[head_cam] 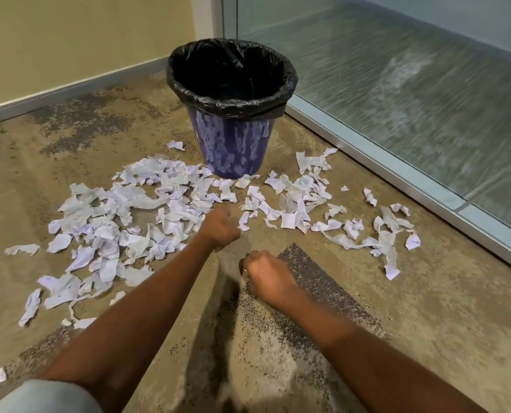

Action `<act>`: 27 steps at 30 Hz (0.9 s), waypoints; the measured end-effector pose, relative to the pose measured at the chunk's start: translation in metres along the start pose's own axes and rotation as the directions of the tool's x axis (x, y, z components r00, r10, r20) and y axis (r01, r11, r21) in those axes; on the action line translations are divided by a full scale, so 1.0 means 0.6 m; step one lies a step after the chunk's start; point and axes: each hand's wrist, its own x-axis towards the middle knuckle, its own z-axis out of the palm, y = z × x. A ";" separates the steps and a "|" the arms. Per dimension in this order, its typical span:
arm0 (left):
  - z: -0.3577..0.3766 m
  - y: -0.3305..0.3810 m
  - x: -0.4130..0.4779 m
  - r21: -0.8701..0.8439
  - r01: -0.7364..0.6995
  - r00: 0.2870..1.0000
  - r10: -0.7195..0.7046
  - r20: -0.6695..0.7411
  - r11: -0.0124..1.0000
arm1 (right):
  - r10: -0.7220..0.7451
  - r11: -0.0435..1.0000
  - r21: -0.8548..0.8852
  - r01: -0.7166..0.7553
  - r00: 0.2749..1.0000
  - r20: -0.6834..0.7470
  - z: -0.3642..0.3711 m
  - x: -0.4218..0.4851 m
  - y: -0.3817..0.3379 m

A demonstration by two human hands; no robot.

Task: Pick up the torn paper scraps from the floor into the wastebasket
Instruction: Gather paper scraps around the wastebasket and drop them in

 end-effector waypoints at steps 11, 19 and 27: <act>0.058 -0.029 0.047 0.304 -0.187 0.976 0.211 -0.048 0.934 | 0.562 0.392 0.802 -0.451 0.807 0.180 -0.063 0.002 0.120; 0.076 -0.020 0.059 0.280 -0.269 0.938 0.316 -0.140 0.922 | 0.598 0.330 0.835 -0.441 0.782 0.177 -0.045 0.000 0.194; 0.077 -0.011 0.065 0.286 -0.207 0.952 0.259 -0.160 0.936 | 0.493 0.698 0.624 -0.352 0.868 -0.063 -0.029 0.027 0.158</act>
